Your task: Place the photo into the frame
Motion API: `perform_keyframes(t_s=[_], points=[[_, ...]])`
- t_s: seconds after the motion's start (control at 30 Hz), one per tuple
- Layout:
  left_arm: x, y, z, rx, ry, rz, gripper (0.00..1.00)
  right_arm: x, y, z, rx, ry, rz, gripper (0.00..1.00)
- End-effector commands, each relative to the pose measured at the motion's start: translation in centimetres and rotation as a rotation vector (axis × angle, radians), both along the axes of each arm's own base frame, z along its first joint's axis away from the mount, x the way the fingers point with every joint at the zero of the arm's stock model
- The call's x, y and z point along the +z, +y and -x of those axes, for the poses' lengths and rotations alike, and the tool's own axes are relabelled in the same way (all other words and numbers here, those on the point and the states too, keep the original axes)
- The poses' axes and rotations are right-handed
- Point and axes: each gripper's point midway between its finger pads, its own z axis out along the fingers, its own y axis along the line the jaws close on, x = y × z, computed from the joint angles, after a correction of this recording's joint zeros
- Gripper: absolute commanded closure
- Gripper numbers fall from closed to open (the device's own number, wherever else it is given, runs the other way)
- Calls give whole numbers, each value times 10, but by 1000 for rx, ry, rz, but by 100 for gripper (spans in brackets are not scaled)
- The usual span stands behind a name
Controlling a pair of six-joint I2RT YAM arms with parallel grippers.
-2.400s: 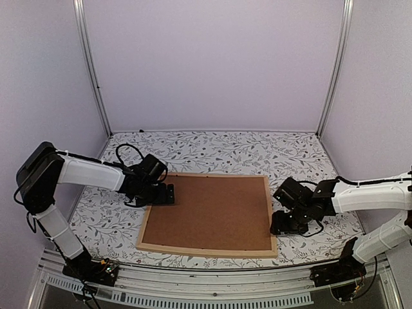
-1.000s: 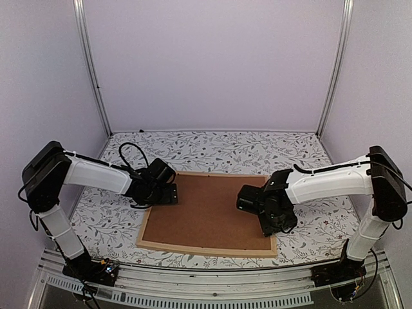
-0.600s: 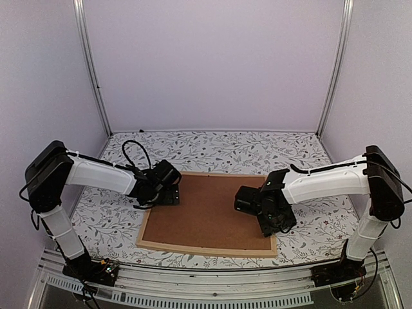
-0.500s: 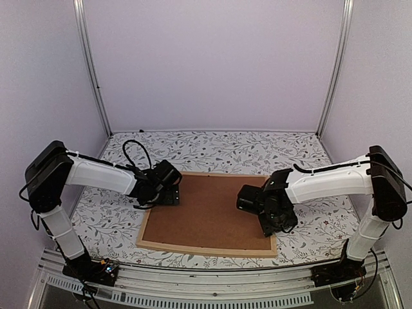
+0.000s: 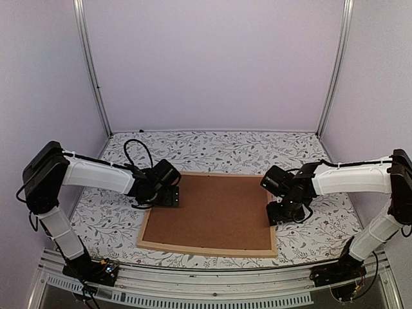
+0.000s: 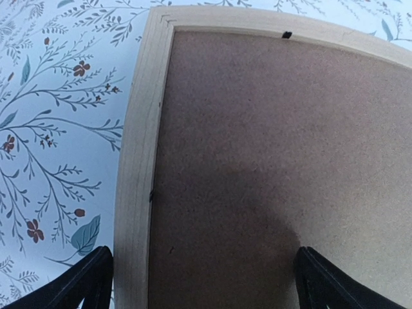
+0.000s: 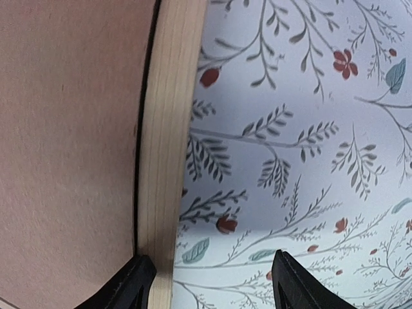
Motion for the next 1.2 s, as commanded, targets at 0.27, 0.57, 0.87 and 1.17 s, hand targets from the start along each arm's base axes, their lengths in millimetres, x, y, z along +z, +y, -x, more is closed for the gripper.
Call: perform_keyframes(t_s=[0.27,0.57,0.87,1.17], points=[[0,-49,30,-156,115,156,1,58,25,-87,-20,-286,-237,32],[2,-43,27,-138,104,141,0,48,-2,-120,-77,-293,-304,31],[3,-39,24,-134,98,132,0,23,-21,-125,-85,-217,-507,32],[0,-41,24,-138,106,135,0,-10,-19,-107,-92,-138,-564,34]])
